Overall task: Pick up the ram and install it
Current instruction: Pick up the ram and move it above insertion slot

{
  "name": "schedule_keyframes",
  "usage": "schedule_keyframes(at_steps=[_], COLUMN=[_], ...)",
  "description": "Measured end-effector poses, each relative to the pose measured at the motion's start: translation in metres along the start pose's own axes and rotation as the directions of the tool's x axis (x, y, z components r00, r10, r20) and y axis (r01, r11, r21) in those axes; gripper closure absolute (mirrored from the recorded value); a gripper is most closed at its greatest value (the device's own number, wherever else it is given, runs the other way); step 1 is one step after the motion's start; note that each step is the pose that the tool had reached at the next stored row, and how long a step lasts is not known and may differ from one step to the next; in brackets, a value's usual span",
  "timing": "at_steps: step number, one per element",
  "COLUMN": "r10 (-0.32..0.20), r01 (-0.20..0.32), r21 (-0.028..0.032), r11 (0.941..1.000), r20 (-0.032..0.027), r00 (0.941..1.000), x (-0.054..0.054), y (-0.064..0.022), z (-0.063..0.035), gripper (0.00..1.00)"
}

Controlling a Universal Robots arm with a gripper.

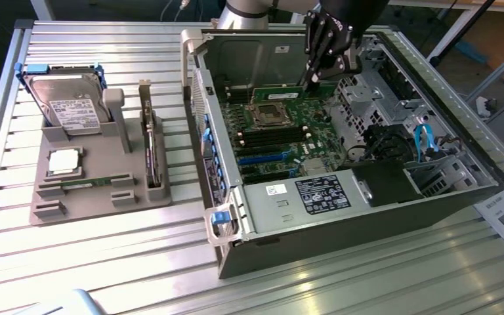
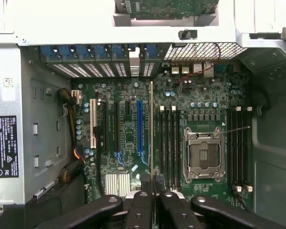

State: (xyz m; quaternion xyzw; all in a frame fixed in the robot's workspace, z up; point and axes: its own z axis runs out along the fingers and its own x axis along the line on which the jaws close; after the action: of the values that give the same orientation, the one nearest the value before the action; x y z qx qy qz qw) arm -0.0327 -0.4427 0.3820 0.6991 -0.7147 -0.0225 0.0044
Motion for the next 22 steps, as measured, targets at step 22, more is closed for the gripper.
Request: schedule_keyframes(at_steps=[22], r10=[0.0], r01=[0.0], r21=[0.0], r11=[1.0], r20=[0.0032], r00=[1.0], x=[-0.0076], y=[0.0001], z=[0.0021], gripper=[0.88])
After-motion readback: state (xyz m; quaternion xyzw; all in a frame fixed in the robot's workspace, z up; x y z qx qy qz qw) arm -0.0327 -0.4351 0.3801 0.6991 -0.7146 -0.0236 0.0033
